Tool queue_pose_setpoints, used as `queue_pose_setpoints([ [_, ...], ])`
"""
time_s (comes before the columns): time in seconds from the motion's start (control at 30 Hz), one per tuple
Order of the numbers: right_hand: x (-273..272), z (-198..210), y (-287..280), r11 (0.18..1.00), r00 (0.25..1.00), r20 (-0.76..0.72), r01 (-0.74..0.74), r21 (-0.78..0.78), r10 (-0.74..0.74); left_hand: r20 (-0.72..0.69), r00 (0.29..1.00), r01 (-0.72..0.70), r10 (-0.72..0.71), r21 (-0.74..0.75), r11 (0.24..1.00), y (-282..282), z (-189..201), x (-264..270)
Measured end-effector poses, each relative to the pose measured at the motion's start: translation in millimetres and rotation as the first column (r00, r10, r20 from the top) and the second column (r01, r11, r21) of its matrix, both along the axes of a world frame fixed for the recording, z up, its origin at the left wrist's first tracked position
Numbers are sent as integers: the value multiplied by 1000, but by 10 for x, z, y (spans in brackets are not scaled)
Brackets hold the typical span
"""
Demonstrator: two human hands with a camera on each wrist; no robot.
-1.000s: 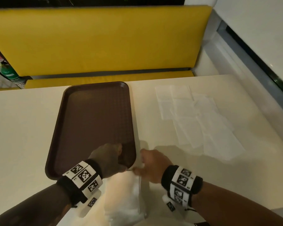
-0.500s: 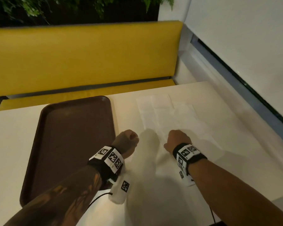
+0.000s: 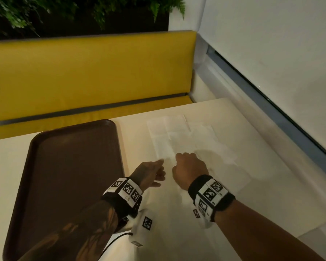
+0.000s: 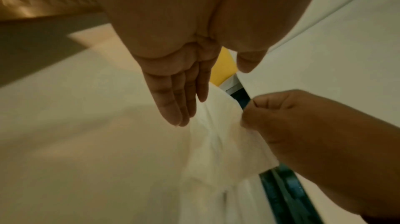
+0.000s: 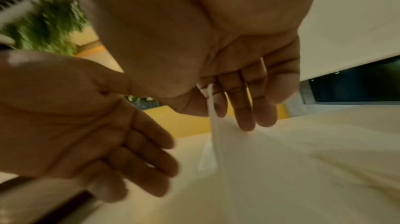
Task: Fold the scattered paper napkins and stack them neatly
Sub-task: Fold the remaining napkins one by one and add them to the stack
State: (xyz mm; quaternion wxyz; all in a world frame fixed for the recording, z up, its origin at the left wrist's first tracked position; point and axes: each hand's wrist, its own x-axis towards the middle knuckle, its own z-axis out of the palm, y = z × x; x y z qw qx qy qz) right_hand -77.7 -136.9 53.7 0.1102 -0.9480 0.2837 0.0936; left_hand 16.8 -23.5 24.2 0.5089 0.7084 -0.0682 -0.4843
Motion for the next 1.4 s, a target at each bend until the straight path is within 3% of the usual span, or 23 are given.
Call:
queue_pose_setpoints([
  [0.17, -67, 161, 344, 976, 963, 180, -212, 58, 199, -129, 992, -22, -7, -219, 976, 46, 211, -112],
  [0.27, -97, 186, 438, 951, 923, 258, -307, 42, 287, -145, 986, -122, 84, -275, 954, 137, 299, -121],
  [0.37, -147, 253, 458, 921, 838, 443, -384, 62, 320, -91, 978, -206, 187, -286, 936, 278, 349, -67],
  [0.47, -228, 329, 333, 951, 774, 621, -271, 146, 125, -49, 978, -205, 201, -339, 918, 454, 442, -7],
  [0.53, -259, 420, 216, 941, 791, 603, -118, 318, -105, -40, 979, -198, 198, -394, 898, 585, 542, 31],
  [0.6, -229, 517, 149, 831, 836, 461, -11, 556, -298, -40, 984, -170, 171, -460, 871, 708, 658, 53],
  [0.7, -135, 593, 169, 475, 892, 201, 17, 880, -405, 2, 991, -114, 134, -509, 853, 847, 785, 86],
  [0.77, -94, 611, 212, 262, 907, 145, -40, 964, -396, 56, 993, -60, 100, -492, 869, 906, 820, 108],
  [0.83, -69, 614, 239, 160, 898, 181, -126, 979, -402, 74, 994, -35, 79, -475, 880, 949, 831, 119],
  [0.87, -60, 610, 247, 148, 890, 208, -161, 976, -406, 82, 993, -37, 85, -473, 881, 971, 823, 123],
  [0.93, -49, 610, 273, 178, 878, 270, -215, 960, -396, 108, 987, -55, 119, -468, 882, 1009, 819, 124],
  [1.03, -24, 566, 302, 288, 861, 353, -256, 923, -365, 181, 962, -108, 204, -436, 894, 1047, 837, 120],
  [1.17, 16, 541, 346, 504, 794, 489, -276, 818, -360, 367, 878, -150, 307, -399, 905, 1077, 825, 131],
  [1.27, 23, 552, 373, 584, 768, 549, -291, 757, -329, 496, 835, -78, 239, -324, 943, 1117, 801, 138],
  [1.4, 18, 542, 370, 675, 786, 592, -341, 655, -178, 748, 657, -15, 96, -114, 993, 1148, 841, 150],
])
